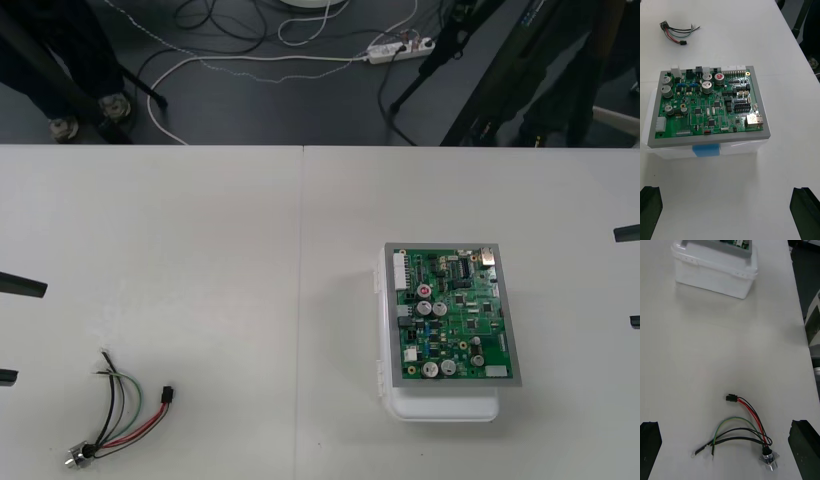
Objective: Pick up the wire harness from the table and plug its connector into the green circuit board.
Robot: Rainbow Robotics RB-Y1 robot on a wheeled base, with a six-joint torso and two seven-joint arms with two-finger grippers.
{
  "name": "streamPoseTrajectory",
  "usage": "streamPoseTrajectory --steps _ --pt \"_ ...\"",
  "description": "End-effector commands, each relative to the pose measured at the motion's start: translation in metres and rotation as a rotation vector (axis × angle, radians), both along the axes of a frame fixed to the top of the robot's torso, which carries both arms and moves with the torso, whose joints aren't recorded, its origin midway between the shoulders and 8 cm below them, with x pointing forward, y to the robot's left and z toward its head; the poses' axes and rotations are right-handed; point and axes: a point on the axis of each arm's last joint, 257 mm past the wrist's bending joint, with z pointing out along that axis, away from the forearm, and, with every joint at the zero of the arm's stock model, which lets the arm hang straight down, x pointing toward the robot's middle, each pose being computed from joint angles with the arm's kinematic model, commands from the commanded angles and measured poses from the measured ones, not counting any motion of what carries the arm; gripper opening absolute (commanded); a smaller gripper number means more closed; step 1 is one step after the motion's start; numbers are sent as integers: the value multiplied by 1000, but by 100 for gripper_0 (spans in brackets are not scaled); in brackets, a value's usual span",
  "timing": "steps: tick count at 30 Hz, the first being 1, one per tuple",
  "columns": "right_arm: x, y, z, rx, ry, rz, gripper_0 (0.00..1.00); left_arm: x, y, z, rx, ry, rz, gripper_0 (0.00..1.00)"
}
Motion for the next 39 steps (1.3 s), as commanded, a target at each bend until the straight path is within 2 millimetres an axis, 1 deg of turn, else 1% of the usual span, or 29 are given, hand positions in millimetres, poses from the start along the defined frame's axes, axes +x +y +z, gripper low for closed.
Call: streamPoseTrajectory --steps 1,4,7,8,14,19,26,30,33,39 --pt "-11 11 5 36 -9 50 100 -23 24 -5 98 95 57 100" --pt "-12 15 10 66 -8 53 100 -30 28 -12 126 136 100 100" --pt "-13 21 19 108 -6 58 100 -37 33 -19 163 158 147 100" --pt "-14 25 25 138 -3 62 100 -40 36 -24 188 163 182 100" --pt "-17 35 34 215 9 64 100 -50 40 -39 239 173 281 100" --pt "-18 40 44 264 17 67 100 -52 46 -51 274 173 351 100" --pt "-23 53 57 353 22 85 100 -54 56 -67 320 174 463 100" --pt "-25 57 58 386 35 83 100 -56 60 -76 337 171 529 100" --pt "-29 57 54 409 57 73 100 -60 62 -83 346 175 577 100" --pt "-34 64 46 477 85 58 100 -65 63 -95 345 180 658 100"
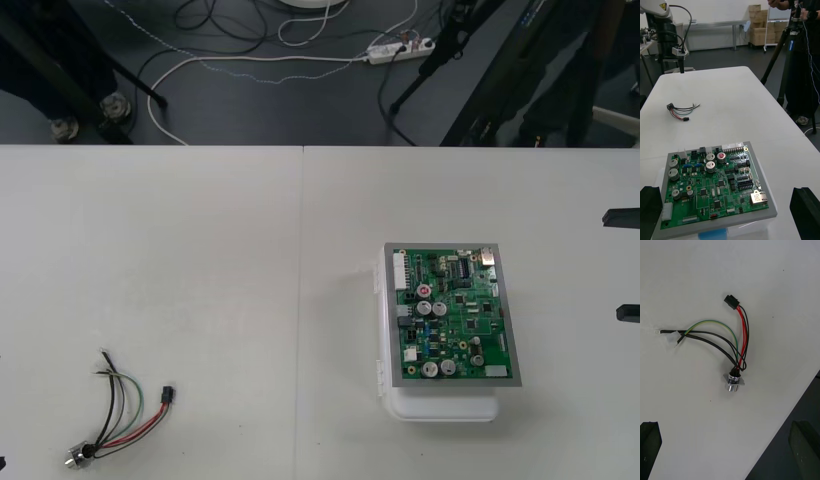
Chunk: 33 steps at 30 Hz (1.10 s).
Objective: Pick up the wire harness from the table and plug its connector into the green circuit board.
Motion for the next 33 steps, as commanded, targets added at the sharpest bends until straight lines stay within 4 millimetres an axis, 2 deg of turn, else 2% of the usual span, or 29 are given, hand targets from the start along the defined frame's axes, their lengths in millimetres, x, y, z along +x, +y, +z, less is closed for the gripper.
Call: streamPoseTrajectory --steps 1,18,25,33 --pt "-12 15 -8 78 74 12 100 5 3 -3 6 -66 87 100" --pt "-16 30 -28 115 121 24 100 2 -5 -33 -15 -112 174 100" --pt "-11 34 -15 124 84 41 100 0 -17 -43 18 -117 112 100" --pt "-16 41 -2 198 83 67 100 -2 -19 -50 71 -130 36 100"
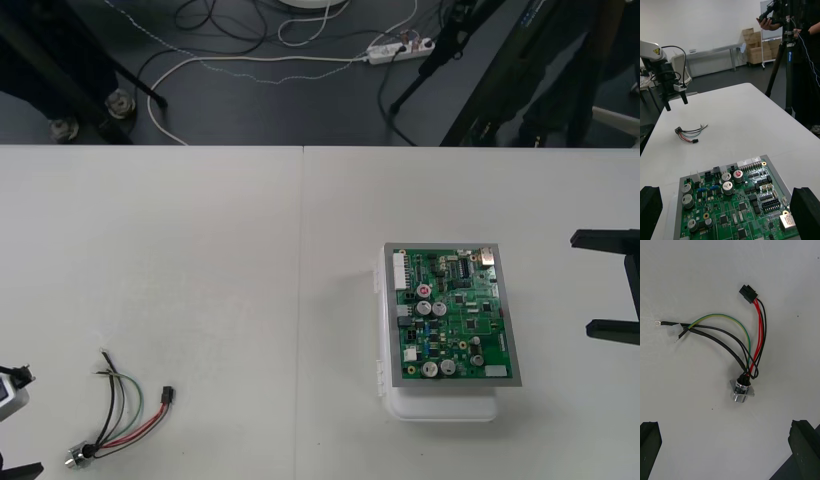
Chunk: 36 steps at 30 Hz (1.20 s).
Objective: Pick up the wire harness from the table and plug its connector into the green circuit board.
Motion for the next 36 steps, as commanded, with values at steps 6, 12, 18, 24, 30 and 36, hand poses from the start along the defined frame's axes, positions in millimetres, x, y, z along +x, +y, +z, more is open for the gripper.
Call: streamPoseTrajectory --steps 6,12,18,24,30,36 --pt "-3 25 18 104 -39 54 100 -7 -15 -13 41 -22 -89 100" --pt "-3 37 21 147 -41 76 100 -6 -19 -23 84 -24 -134 100" --pt "-7 45 22 163 -30 106 100 -1 -24 -30 119 -49 -175 100" --pt "-21 58 21 135 -18 171 100 1 -30 -34 136 -54 -215 100" --pt "-26 60 18 112 -13 194 100 2 -27 -40 179 -52 -244 100" --pt "-37 63 14 97 5 240 100 -1 -29 -50 184 -46 -252 100"
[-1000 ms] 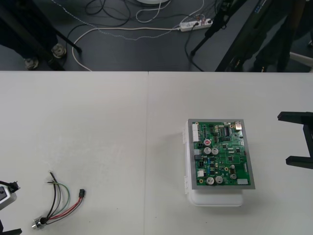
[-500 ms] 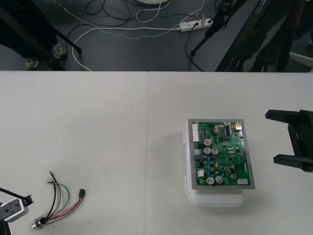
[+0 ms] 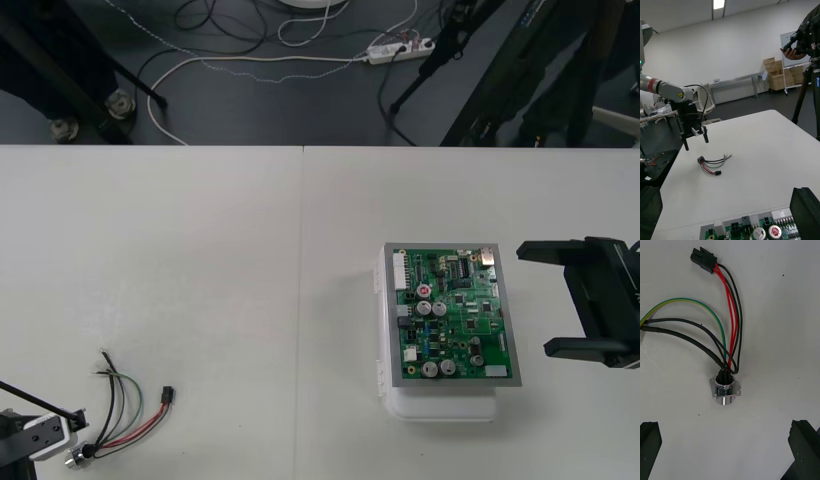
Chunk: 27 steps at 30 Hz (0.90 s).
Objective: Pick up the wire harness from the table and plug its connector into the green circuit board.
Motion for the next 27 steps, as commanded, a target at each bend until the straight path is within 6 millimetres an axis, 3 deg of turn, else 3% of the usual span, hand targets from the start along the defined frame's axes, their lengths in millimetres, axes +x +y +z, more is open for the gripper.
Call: streamPoseTrajectory --steps 1,9,27 --pt "-12 3 6 -53 -43 69 100 15 -15 -3 5 -68 -75 100" --pt "-8 -8 7 -99 -93 50 100 19 -12 -28 7 -76 -66 100" --pt "7 -25 3 -165 -274 -9 100 27 -7 -63 7 -100 -43 100"
